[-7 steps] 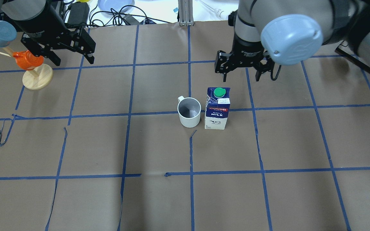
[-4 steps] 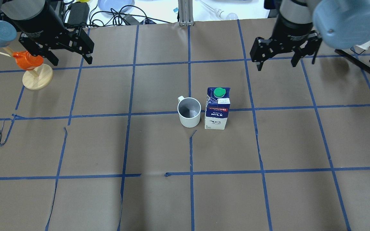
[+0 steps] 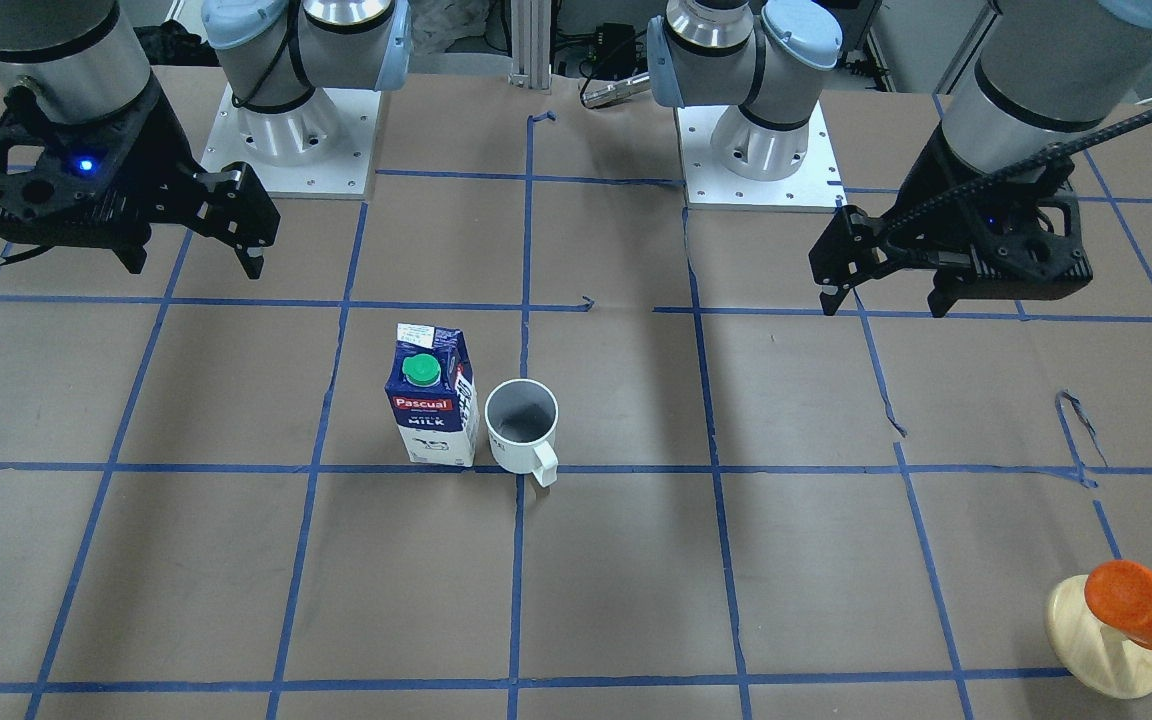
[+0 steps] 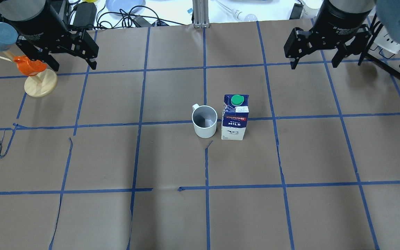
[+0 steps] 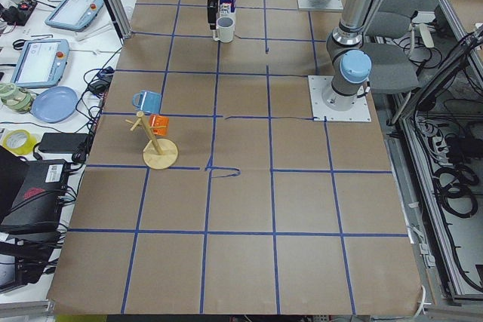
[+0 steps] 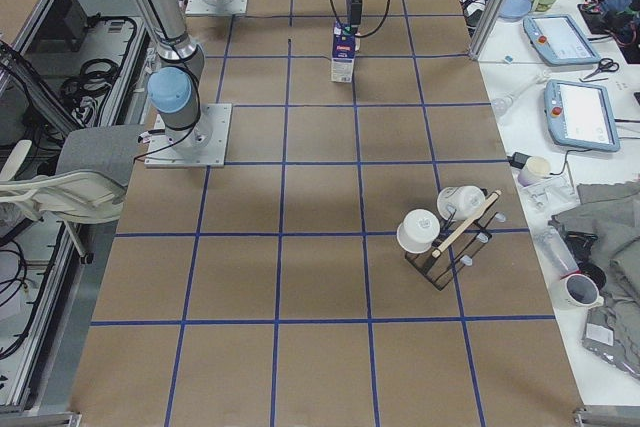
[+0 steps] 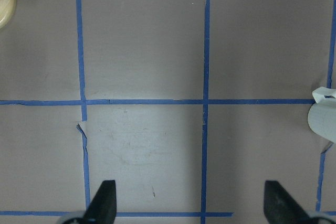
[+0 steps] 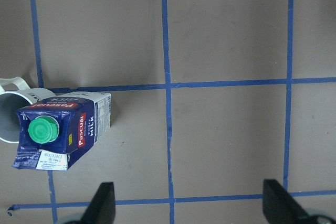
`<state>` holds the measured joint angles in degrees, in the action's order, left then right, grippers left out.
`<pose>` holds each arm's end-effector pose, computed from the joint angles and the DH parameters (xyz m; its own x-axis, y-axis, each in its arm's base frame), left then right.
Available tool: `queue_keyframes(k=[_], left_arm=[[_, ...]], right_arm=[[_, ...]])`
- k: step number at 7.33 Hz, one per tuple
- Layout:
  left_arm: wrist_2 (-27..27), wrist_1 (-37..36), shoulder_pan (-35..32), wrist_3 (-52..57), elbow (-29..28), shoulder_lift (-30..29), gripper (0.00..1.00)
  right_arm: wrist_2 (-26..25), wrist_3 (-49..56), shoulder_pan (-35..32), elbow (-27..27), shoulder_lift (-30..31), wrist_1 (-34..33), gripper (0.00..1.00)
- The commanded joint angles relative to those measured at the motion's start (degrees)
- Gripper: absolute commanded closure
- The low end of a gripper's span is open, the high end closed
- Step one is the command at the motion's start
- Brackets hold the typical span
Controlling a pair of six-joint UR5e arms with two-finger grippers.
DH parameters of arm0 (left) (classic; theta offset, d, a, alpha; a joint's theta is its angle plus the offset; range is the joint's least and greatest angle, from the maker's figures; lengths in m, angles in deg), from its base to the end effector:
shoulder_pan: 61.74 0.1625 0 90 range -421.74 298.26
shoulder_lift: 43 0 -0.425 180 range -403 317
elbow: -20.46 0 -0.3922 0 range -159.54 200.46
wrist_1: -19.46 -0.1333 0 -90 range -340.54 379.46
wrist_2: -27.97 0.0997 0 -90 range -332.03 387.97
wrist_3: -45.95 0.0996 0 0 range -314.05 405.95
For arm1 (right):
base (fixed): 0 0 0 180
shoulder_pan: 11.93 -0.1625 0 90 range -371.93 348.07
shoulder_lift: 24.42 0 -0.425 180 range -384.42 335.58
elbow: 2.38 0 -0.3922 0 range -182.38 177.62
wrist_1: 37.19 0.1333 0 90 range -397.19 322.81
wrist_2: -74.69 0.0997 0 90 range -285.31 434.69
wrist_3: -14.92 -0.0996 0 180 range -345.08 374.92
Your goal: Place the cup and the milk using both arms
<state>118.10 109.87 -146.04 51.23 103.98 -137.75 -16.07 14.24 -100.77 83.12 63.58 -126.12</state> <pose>-0.0799 -0.5398 0.5006 -1.0000 -0.0074 -0.0044 -0.0073 0.9997 -0.0227 0.1217 -0.5114 0.5073 -0.9994 0.0324 0.0130 0.0321 0.9992 -0.0251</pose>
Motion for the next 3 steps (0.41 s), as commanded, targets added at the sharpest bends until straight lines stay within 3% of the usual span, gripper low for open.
queue_keyframes(k=[1,3], left_arm=[[0.05,-0.06,-0.07,-0.01,-0.20,-0.09,0.00],[0.05,-0.06,-0.07,-0.01,0.15,-0.09,0.00]], right_arm=[[0.14,-0.55,-0.02,-0.25,0.06,0.34,0.00],[0.14,-0.55,-0.02,-0.25,-0.03,0.34,0.00]])
